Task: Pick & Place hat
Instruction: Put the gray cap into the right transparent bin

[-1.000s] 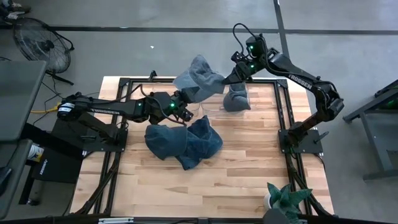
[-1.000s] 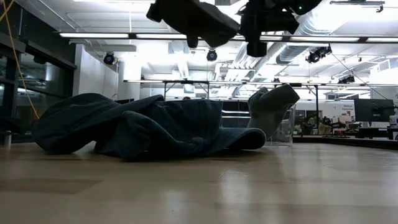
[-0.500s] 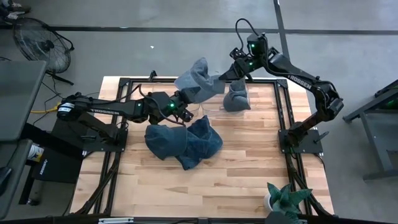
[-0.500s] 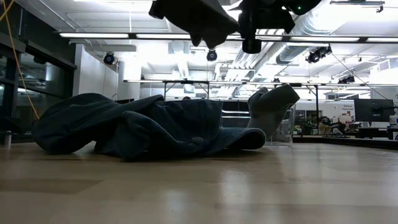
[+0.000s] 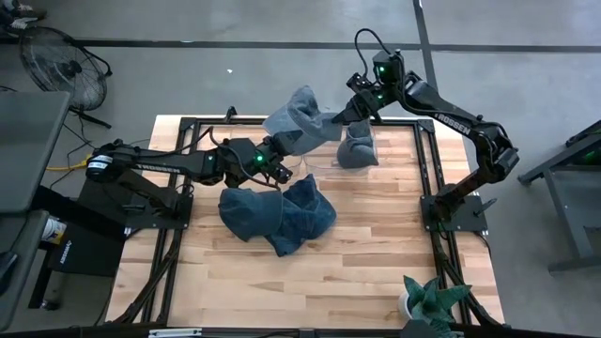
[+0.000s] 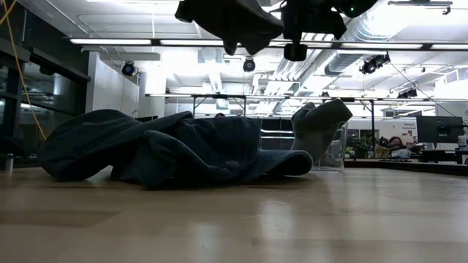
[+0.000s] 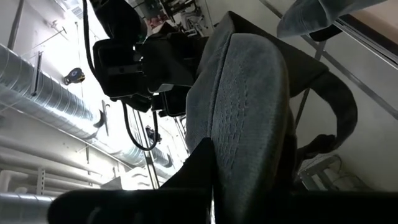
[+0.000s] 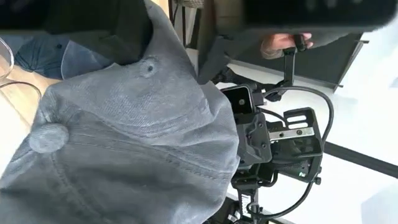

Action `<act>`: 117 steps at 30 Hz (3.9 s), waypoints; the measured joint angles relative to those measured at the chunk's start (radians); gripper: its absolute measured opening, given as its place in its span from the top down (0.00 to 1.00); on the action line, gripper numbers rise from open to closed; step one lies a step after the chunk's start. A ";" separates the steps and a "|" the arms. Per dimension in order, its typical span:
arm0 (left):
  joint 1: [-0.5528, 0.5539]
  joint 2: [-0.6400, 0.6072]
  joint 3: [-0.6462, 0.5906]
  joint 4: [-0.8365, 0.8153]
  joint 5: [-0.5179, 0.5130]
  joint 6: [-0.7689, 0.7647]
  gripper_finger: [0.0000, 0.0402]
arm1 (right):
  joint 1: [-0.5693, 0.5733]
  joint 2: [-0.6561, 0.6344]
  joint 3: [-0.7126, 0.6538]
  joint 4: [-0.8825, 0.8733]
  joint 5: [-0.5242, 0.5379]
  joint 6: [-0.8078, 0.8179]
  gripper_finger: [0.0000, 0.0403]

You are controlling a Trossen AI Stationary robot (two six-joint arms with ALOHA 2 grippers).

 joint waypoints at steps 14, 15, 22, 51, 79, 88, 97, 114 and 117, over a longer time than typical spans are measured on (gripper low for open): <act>0.000 0.000 0.000 -0.001 -0.001 -0.040 0.95 | 0.000 0.000 0.000 0.000 -0.039 -0.089 0.99; 0.000 0.000 0.000 -0.001 -0.001 -0.054 0.93 | 0.000 0.000 0.000 0.000 -0.037 -0.091 0.99; 0.000 0.000 0.000 -0.002 0.013 -0.191 0.85 | 0.000 0.000 0.000 0.000 -0.036 -0.114 1.00; 0.001 -0.019 0.000 -0.119 -0.343 -0.967 0.40 | -0.127 -0.004 0.001 0.050 0.015 -0.148 1.00; 0.409 -0.215 -0.124 -0.572 0.620 -2.111 0.39 | -0.092 -0.043 0.002 0.053 0.190 -0.288 1.00; 0.502 -0.337 -0.336 -0.287 0.777 -2.258 0.39 | -0.046 -0.005 0.252 -0.413 0.436 -0.623 1.00; 0.595 -0.379 -0.486 -0.022 0.944 -2.396 0.39 | 0.010 0.150 0.570 -0.826 0.681 -0.946 1.00; 0.648 -0.382 -0.543 0.112 1.086 -2.482 0.39 | 0.251 0.259 0.684 -0.948 1.264 -1.371 1.00; 0.648 -0.382 -0.543 0.113 1.086 -2.485 0.39 | 0.277 0.259 0.684 -0.928 1.394 -1.403 1.00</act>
